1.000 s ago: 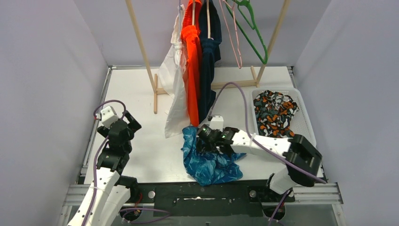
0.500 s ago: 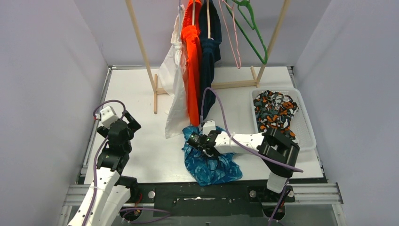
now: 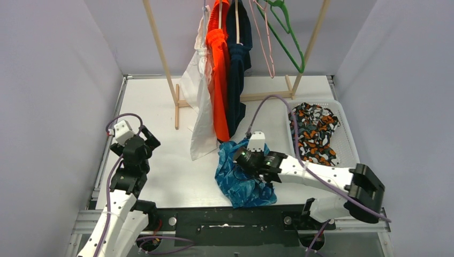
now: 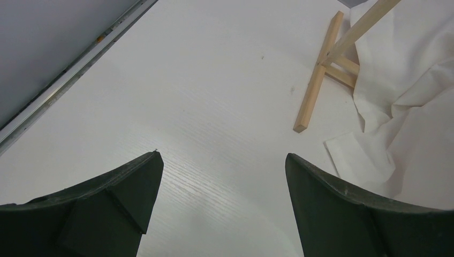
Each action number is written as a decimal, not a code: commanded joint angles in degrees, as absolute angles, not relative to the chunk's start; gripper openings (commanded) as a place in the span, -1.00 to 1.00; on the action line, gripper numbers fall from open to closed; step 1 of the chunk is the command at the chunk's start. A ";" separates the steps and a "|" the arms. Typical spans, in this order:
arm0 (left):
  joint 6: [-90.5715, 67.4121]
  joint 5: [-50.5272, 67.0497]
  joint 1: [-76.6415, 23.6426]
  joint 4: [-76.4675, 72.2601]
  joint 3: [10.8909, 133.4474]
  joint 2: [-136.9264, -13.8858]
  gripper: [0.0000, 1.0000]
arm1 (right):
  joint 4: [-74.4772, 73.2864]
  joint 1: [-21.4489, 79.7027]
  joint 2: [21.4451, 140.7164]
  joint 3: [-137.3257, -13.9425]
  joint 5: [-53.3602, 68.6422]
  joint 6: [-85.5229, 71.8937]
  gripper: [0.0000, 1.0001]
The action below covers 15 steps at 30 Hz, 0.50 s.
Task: Remove the shorts from the hanger
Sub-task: Pick up the shorts at the center of the board.
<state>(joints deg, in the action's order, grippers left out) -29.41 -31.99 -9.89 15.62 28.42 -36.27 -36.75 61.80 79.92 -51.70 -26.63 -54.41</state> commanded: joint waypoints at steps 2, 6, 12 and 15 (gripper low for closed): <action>-29.27 -30.38 -9.15 11.95 29.01 -36.24 0.71 | -35.50 57.11 69.45 -47.22 -29.18 -58.60 -0.62; -29.18 -30.01 -9.05 11.87 29.01 -36.58 0.71 | -34.55 48.33 67.71 -42.80 -19.02 -59.37 -0.49; -29.01 -29.81 -8.96 11.62 29.09 -37.24 0.71 | -33.51 47.80 71.50 -41.83 -16.06 -57.55 0.84; -28.89 -29.68 -8.73 11.60 29.08 -37.35 0.71 | -36.67 48.10 77.31 -45.07 -19.29 -57.60 0.97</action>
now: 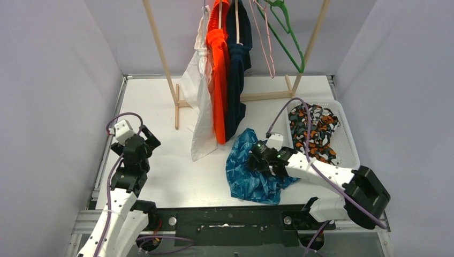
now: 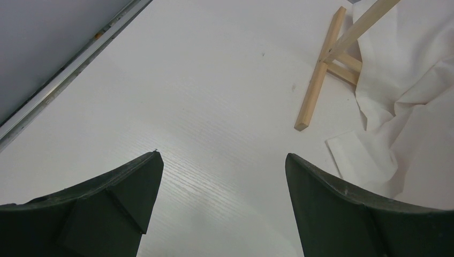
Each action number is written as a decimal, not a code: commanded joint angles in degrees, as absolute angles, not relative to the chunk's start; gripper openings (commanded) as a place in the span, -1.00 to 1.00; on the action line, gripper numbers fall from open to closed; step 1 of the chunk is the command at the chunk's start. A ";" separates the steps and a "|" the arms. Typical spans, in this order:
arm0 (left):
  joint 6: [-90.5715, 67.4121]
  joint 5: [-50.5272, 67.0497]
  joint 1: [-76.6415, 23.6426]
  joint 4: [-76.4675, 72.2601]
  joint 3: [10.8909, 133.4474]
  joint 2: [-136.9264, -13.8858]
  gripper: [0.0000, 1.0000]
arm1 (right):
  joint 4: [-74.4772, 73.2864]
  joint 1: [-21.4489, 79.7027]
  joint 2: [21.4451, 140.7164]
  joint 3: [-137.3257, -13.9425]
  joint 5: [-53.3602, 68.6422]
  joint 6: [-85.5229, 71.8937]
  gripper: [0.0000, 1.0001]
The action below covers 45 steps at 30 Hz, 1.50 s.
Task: Remove the shorts from the hanger
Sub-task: Pick up the shorts at the center of the board.
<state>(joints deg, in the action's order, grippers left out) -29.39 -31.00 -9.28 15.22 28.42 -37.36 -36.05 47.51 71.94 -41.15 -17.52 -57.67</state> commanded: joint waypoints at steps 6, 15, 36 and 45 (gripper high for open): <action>-28.75 -29.35 -8.53 11.43 29.09 -37.72 0.71 | -38.04 50.62 91.03 -49.50 -21.55 -54.79 0.95; -28.65 -29.13 -8.44 11.27 28.96 -38.14 0.71 | -33.96 56.26 95.22 -50.35 -28.41 -55.53 -0.39; -27.60 -27.70 -7.82 10.90 29.36 -39.45 0.70 | -37.43 66.28 64.72 -52.75 -58.53 -57.33 -1.00; -27.51 -27.25 -7.56 10.82 29.36 -39.27 0.70 | -50.85 66.42 56.71 -56.96 -67.23 -68.23 -1.00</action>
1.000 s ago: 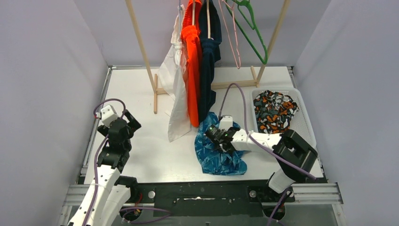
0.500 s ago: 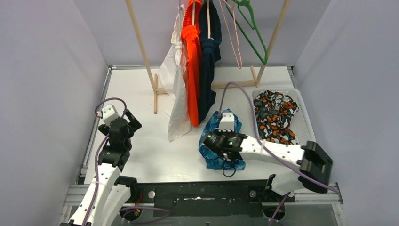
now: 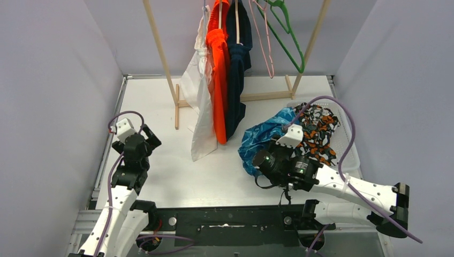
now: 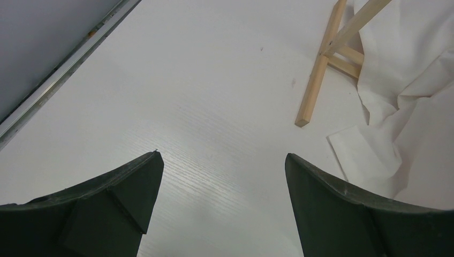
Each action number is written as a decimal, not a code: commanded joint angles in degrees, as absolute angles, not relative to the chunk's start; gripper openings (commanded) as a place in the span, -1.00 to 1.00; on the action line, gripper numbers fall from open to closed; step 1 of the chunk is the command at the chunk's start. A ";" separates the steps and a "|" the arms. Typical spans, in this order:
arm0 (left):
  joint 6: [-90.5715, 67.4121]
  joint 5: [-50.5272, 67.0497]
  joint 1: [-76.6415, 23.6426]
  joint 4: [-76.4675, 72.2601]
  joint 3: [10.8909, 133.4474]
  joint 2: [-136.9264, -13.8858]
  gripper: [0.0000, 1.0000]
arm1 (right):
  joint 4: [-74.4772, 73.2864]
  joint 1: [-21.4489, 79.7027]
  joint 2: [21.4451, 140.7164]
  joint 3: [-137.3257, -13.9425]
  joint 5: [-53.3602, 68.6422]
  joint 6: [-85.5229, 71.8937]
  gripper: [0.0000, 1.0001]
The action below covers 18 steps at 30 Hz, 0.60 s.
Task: Remove the shorts from the hanger
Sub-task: Pick up the shorts at the center of the board, then place the shorts in the basket.
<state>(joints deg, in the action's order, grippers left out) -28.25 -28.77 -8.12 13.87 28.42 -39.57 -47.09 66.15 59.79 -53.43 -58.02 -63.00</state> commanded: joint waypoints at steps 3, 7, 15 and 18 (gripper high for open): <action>-27.51 -26.92 -7.47 10.73 29.36 -39.37 0.70 | -58.97 66.36 56.39 -60.75 -70.95 -72.11 -1.00; -27.51 -26.90 -7.47 10.80 29.27 -39.24 0.70 | -67.04 64.44 56.52 -64.03 -74.61 -73.15 -1.00; -27.57 -26.63 -7.39 10.85 29.32 -39.64 0.70 | -42.33 50.69 52.51 -59.95 -69.11 -37.79 -1.00; -27.76 -26.69 -7.38 10.99 29.29 -39.80 0.70 | -33.71 39.94 48.35 -57.65 -58.41 -27.40 -1.00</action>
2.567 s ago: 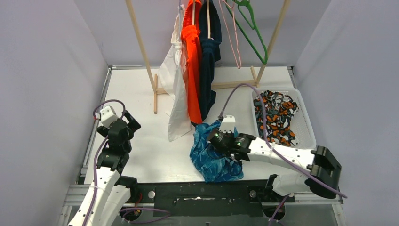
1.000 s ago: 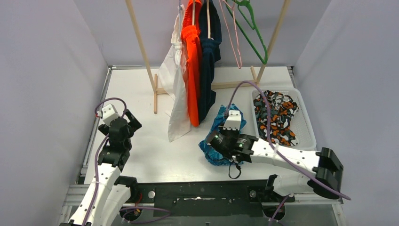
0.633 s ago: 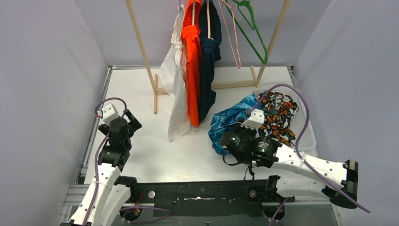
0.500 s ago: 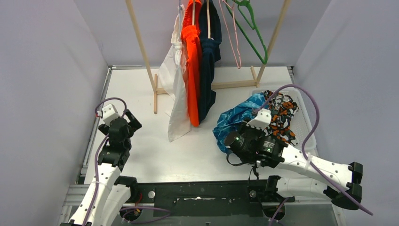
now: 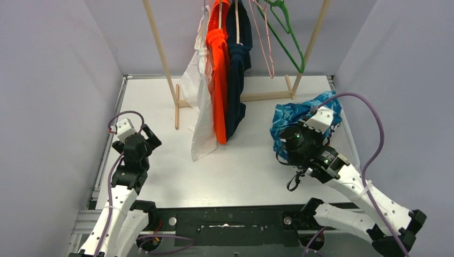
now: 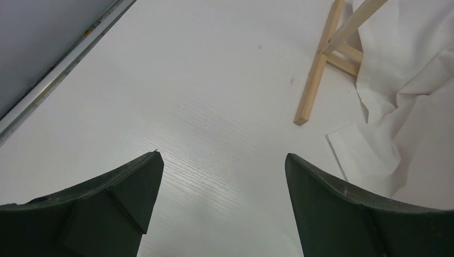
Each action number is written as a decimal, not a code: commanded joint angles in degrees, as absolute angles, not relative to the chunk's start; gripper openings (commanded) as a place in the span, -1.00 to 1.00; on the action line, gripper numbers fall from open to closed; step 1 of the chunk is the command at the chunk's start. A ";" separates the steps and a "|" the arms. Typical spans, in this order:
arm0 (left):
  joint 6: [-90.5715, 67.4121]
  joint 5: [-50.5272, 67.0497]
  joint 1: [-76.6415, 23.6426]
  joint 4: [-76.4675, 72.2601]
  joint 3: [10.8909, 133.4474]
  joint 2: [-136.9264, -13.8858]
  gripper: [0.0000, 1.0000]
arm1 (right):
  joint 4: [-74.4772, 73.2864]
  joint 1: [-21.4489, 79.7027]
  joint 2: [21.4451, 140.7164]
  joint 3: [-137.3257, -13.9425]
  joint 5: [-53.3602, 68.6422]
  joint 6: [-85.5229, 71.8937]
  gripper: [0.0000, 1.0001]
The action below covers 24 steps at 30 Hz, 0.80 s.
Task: Remove the shorts from the hanger
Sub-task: Place the shorts in the basket.
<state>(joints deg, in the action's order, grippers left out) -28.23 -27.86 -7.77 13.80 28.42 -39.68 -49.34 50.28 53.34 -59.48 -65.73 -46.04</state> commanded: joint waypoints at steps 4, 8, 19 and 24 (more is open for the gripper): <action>-27.73 -26.13 -7.21 10.64 29.18 -40.02 0.70 | -29.98 22.36 45.45 -57.90 -41.46 -22.20 -1.00; -27.77 -25.93 -7.21 10.55 29.18 -40.18 0.70 | -32.97 6.38 50.19 -62.05 -25.05 -20.20 -1.00; -27.84 -26.16 -7.03 10.66 29.09 -39.63 0.70 | -39.01 -7.05 55.52 -60.33 -14.24 -28.31 -1.00; -27.86 -25.84 -7.03 10.55 29.05 -39.72 0.69 | -41.08 -7.12 53.87 -50.63 -15.94 -33.74 -1.00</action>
